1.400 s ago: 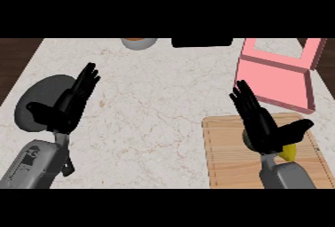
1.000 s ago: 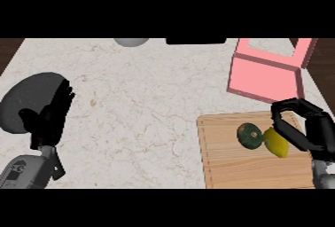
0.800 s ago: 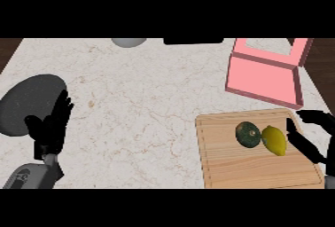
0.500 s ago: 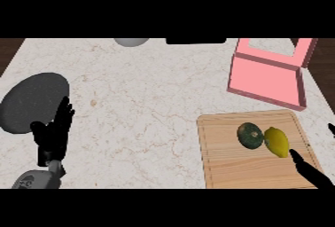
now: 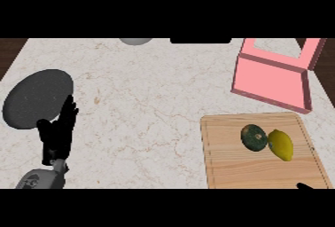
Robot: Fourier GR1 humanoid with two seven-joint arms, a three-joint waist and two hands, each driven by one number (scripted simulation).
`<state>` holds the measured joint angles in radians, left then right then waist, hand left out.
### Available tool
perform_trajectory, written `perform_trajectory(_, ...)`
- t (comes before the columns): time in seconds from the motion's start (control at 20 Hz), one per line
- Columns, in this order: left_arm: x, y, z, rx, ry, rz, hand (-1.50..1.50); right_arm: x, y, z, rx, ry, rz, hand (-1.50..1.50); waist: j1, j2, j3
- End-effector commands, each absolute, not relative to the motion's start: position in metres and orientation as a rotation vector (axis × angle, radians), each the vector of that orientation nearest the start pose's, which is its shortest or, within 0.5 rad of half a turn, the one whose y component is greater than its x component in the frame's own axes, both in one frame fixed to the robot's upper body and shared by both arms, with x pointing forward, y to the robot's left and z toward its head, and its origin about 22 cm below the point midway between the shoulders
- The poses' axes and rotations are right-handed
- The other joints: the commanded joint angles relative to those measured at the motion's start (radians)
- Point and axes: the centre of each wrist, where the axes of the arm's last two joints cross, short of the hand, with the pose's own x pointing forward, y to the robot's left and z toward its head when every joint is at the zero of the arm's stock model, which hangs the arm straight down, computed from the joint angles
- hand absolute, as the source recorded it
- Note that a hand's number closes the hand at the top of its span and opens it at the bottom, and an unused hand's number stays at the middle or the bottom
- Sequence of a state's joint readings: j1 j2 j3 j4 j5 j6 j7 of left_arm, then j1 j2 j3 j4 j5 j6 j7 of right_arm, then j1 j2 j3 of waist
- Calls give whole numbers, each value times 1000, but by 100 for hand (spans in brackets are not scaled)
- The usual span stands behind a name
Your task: Pick the squash from the cutting board and place it in the cardboard box
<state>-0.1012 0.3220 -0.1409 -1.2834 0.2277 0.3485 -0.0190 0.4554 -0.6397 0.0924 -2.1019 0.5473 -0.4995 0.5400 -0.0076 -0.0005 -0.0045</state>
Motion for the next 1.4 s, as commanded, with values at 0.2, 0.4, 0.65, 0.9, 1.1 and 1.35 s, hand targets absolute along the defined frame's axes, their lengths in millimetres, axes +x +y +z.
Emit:
perform_trajectory(0.2, 272, 277, -18, 311, -1377, 52, 0, 147, -266, 144, -1103, -1048, 453, -150, 19, 3, 2)
perform_trajectory(0.4, 257, 270, -44, 289, -1386, 59, 0, 167, -243, 126, -1070, -953, 497, -150, 23, 4, 3)
perform_trajectory(0.65, 252, 264, -29, 291, -1392, 25, 0, 188, -224, 124, -1034, -817, 524, -150, 32, 3, 3)
perform_trajectory(0.9, 239, 273, -51, 303, -1374, 61, 0, 205, -223, 123, -1002, -820, 497, -150, 18, 1, 4)
perform_trajectory(1.1, 257, 281, -30, 300, -1395, 40, 0, 219, -192, 105, -1011, -793, 503, -150, 21, 2, 4)
perform_trajectory(1.35, 251, 282, -35, 306, -1381, 73, 0, 223, -190, 115, -1021, -724, 505, -150, 17, 0, 3)
